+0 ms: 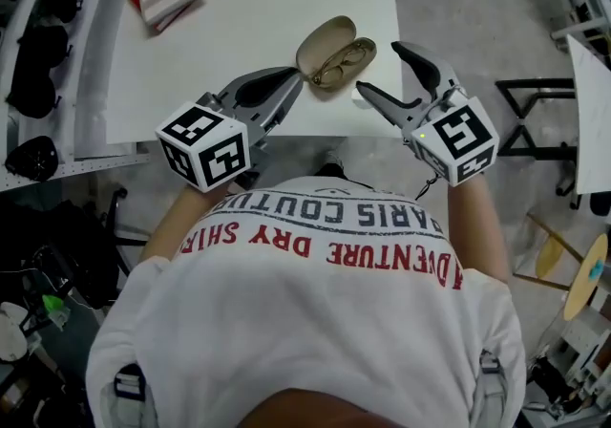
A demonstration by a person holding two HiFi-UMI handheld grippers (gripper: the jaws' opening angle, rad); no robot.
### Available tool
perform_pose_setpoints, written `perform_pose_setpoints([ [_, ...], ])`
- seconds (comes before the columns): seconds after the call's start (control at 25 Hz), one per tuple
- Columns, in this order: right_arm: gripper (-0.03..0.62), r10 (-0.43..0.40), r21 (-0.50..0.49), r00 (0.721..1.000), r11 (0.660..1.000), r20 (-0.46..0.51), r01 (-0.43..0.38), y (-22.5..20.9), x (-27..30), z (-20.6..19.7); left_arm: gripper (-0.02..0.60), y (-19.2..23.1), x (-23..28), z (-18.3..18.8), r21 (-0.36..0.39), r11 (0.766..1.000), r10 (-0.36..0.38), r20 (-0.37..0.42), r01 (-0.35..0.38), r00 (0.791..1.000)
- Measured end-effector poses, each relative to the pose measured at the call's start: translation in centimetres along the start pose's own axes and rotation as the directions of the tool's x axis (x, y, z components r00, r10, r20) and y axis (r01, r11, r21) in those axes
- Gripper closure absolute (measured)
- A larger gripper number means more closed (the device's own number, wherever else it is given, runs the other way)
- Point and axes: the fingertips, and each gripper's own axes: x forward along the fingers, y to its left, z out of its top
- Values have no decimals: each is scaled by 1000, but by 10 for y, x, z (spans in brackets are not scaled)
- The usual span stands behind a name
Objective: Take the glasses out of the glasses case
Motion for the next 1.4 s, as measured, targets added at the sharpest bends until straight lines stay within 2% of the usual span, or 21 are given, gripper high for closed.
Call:
perform_pose_setpoints([
  [0.24,267,93,-134,990,985,-103,-106,-10,34,-15,546,23,13,1,-43,996,74,25,-73,997],
  [0.48,267,186,-237,963,944,-196,-230,-18,63,-34,546,38,23,-3,-86,986,147,44,-143,988],
  [0.8,269,261,-384,909,842,-324,-378,-25,101,-66,546,58,27,-15,-137,957,262,43,-254,964],
  [1.08,269,268,-508,869,724,-416,-467,-22,127,-94,546,69,28,-30,-177,935,319,35,-308,947],
  [1.4,276,272,-558,843,650,-463,-516,-17,146,-112,546,77,30,-41,-200,923,341,36,-327,939],
])
